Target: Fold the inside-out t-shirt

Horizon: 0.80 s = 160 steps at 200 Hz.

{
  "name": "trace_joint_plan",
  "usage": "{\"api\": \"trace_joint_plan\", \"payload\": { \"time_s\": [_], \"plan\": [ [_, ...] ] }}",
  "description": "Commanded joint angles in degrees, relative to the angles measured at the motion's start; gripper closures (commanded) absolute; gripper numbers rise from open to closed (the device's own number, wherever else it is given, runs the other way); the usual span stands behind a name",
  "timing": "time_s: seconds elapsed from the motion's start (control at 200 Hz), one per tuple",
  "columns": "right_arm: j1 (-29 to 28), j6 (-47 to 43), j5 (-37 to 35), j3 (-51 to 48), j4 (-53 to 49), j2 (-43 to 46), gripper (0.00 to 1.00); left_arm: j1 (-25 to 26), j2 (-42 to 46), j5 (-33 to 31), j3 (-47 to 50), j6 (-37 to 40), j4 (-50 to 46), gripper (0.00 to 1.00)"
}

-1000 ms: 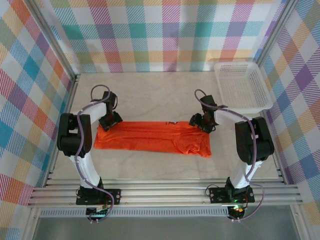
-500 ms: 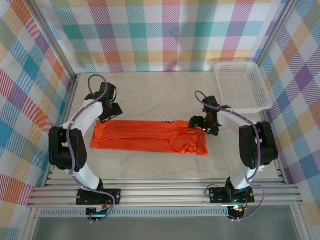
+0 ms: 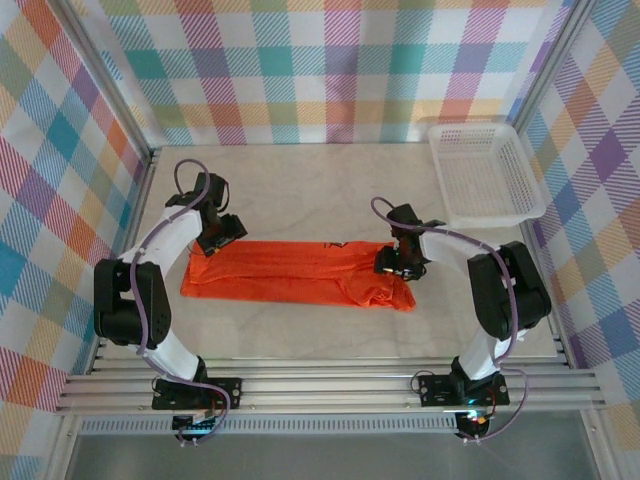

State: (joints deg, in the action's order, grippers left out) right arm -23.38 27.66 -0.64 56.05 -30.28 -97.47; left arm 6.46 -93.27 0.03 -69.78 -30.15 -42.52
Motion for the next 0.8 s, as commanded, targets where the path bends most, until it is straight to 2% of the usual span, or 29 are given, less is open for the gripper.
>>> {"api": "trace_joint_plan", "payload": {
  "time_s": [0.0, 0.08, 0.145, 0.275, 0.42, 0.545, 0.67, 0.795],
  "plan": [
    [-2.55, 2.16, 5.25, -0.20, 1.02, -2.68, 0.50, -0.74, 2.30, 1.02, 0.30, 0.72, -1.42, 0.33],
    [-2.64, 2.72, 4.64, -0.13, 1.19, -2.65, 0.67, -0.83, 2.48, 1.11, 0.26, 0.71, -1.46, 0.33],
    [-2.91, 3.45, 4.72, 0.24, 1.43, -2.46, 0.74, -0.92, 2.67, 1.33, 0.26, 0.54, -1.51, 0.33],
    [-4.24, 4.65, 4.96, 1.82, 1.73, -2.54, 0.75, -0.92, 2.66, 2.31, 0.33, -0.08, -1.18, 0.33],
    [-4.33, 5.63, 3.22, 2.14, 1.52, -3.22, 1.00, -0.91, 2.32, 3.54, 0.78, -0.77, -0.35, 0.34],
    [-2.04, 3.89, 2.59, 1.09, -0.40, -0.77, 1.00, -0.92, 1.70, 4.17, 1.34, -0.92, 0.02, 0.34],
    [2.96, 0.54, 2.31, -1.70, -2.62, 4.54, 1.00, -0.68, 0.96, 9.07, 3.80, -2.54, 4.02, 0.34],
    [7.78, -3.12, 2.02, -3.11, -5.85, 9.75, 1.00, 1.99, -1.27, 10.62, 5.35, -4.44, 7.05, 0.34]
  ]
}}
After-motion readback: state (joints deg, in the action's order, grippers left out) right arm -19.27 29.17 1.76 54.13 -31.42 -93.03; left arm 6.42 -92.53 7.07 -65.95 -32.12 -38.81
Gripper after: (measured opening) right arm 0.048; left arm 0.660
